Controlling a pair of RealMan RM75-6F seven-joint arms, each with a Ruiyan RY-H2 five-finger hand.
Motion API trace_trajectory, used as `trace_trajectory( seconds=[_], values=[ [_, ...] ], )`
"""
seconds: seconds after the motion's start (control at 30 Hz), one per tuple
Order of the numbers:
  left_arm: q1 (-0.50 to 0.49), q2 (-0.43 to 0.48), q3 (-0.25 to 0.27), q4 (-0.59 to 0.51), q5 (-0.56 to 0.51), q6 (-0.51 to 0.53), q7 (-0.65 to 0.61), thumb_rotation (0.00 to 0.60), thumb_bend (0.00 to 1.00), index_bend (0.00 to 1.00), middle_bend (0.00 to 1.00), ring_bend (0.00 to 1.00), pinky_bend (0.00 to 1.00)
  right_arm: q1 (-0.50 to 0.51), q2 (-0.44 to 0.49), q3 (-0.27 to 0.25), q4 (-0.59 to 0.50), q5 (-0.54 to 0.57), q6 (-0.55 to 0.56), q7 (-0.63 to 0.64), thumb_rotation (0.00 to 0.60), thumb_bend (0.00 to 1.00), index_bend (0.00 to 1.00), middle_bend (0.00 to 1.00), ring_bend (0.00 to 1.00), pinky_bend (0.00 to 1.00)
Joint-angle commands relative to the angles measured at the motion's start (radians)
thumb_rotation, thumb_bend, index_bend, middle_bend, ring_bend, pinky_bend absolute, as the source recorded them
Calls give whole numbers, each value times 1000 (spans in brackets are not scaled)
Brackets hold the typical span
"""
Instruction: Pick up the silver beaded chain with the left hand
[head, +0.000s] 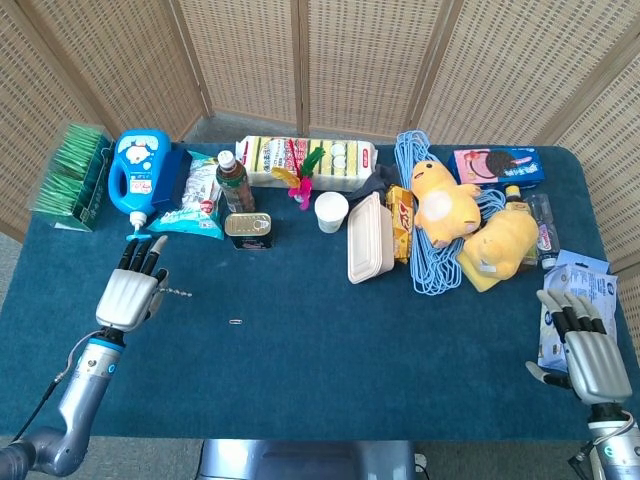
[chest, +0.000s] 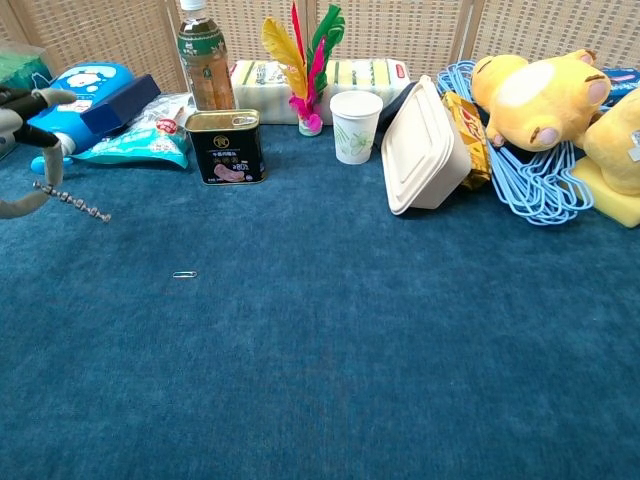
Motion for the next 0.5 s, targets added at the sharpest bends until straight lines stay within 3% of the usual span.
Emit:
trace_trajectory(
  seconds=[0.03, 0.27, 0.5],
  values=[
    [1, 49, 1, -91, 17, 23, 61, 600, 707, 524, 0, 0, 0, -1, 2, 0, -1, -1, 2, 2, 600, 0, 0, 0, 0, 0],
    [-3, 96, 17, -201, 42, 24, 147, 600, 707, 524, 0, 0, 0, -2, 6, -1, -3, -5, 5, 8, 600, 0, 0, 0, 0, 0],
    [-47, 114, 34, -282, 69, -32, 340, 600, 707, 524, 0, 0, 0, -3, 9, -1, -7, -9, 8, 12, 600, 0, 0, 0, 0, 0]
  ],
)
